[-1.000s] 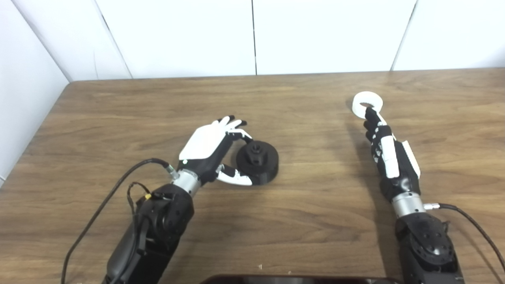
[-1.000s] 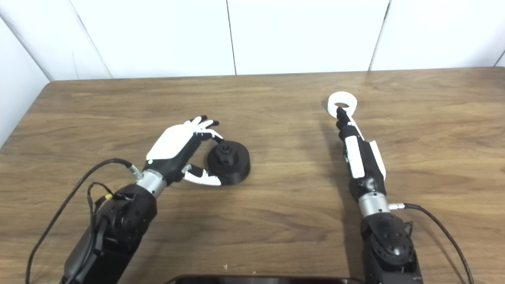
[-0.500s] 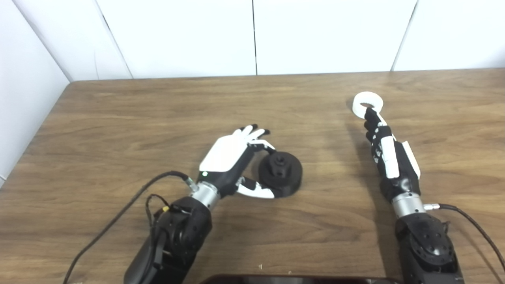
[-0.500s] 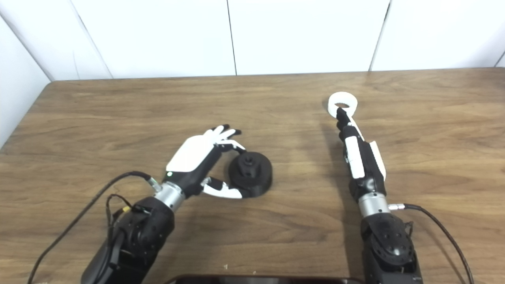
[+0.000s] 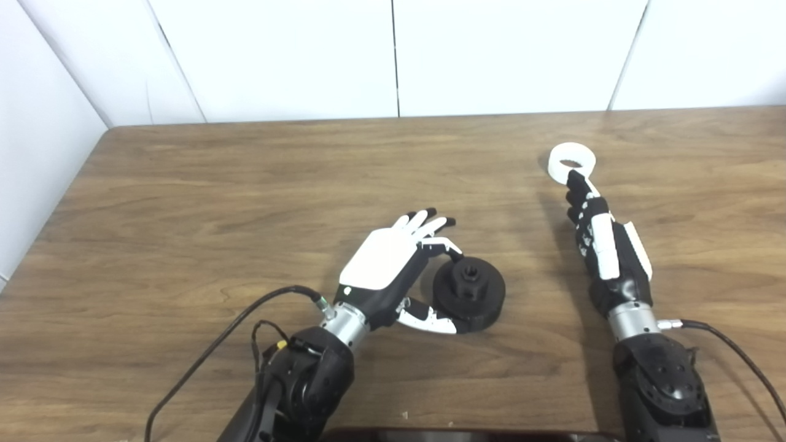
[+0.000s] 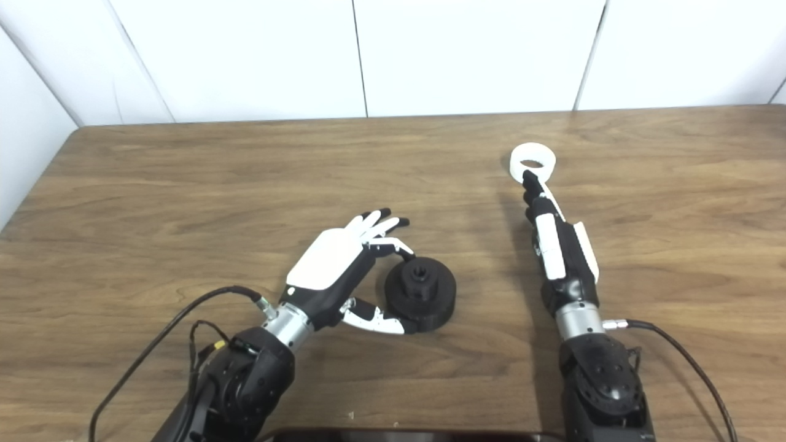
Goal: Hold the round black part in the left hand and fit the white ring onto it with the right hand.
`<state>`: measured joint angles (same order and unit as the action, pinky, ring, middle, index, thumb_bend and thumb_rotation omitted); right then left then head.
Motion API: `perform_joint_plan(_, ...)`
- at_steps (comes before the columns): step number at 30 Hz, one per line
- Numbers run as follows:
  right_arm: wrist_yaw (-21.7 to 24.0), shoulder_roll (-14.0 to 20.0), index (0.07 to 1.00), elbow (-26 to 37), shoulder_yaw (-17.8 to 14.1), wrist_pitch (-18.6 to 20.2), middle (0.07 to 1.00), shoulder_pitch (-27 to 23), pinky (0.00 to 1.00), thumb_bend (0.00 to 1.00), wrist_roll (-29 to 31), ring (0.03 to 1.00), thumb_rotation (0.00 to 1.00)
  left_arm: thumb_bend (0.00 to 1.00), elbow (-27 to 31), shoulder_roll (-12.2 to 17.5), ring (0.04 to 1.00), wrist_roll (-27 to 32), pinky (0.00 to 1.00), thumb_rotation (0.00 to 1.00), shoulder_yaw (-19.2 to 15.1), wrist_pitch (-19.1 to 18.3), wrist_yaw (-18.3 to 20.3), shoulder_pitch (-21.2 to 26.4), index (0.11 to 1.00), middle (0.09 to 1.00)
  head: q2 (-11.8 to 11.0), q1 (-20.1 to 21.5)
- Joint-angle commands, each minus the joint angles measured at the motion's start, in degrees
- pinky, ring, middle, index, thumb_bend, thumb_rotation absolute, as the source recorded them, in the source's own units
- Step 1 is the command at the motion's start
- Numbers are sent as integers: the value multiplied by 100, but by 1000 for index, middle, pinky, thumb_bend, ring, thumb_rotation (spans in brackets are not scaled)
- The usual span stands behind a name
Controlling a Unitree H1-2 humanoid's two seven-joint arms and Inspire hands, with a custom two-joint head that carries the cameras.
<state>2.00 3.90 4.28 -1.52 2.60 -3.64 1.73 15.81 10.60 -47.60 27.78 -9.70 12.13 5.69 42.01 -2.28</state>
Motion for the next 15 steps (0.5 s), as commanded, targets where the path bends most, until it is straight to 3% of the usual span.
perform_joint_plan(1,25,-27,947,74,16,-62,966,15,1000,691,36,977,1000,865,-70,82,1000,-146,1000,286,95,-29,271,-68,614,939,8,-7)
perform_joint_plan(11,80,14,946,59,15,-34,968,-9,1000,687,70,981,1000,865,-96,43,1000,-167,1000,282,71,-11,241,-72,617,938,26,-36)
perform_joint_plan(15,93,15,946,69,1,-1,971,-18,1000,693,98,983,1000,925,-92,29,1000,-176,1000,263,61,-5,216,-84,660,932,39,-38)
